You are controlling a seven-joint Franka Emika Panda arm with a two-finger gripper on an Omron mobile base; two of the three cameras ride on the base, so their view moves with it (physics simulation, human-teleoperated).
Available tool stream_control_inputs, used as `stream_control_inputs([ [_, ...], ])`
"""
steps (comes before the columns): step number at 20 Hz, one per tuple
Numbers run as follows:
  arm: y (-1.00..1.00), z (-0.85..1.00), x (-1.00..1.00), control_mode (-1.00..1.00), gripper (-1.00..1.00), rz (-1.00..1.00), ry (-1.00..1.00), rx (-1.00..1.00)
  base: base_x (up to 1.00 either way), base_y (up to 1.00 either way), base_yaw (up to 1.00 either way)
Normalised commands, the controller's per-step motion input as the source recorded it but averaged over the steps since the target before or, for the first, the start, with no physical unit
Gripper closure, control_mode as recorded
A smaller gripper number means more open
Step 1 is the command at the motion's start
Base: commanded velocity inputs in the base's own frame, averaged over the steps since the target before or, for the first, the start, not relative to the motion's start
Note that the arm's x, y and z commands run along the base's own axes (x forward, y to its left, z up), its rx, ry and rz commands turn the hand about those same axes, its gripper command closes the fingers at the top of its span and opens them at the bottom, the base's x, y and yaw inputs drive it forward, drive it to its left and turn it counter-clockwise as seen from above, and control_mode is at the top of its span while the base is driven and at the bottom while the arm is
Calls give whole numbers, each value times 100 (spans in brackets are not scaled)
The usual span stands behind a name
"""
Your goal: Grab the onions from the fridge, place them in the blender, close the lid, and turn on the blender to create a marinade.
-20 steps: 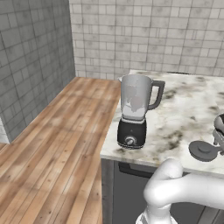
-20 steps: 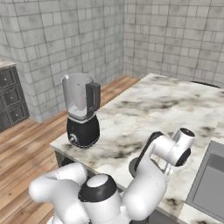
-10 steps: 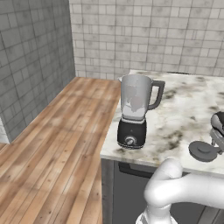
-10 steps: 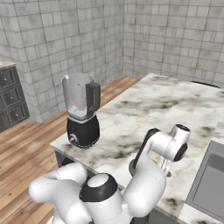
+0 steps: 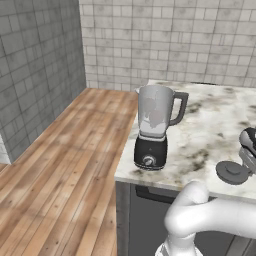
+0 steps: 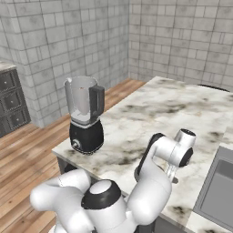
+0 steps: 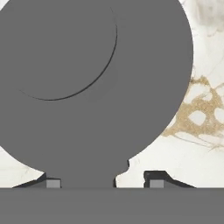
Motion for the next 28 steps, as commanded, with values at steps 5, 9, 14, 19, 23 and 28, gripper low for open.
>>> stream_control_inputs([
  [5, 0, 0, 0, -100, 100, 0, 0, 0, 0, 0, 0],
  [9, 0, 0, 0, -100, 100, 0, 0, 0, 0, 0, 0],
  [14, 1, 15, -20, -100, 100, 3, 1, 0, 0, 0, 0],
  [19, 1, 44, -37, -100, 100, -1, 7, 0, 0, 0, 0],
  [23, 11, 52, -29, -100, 100, -16, 3, 0, 0, 0, 0],
  [28, 36, 45, -12, -100, 100, -39, -3, 0, 0, 0, 0],
])
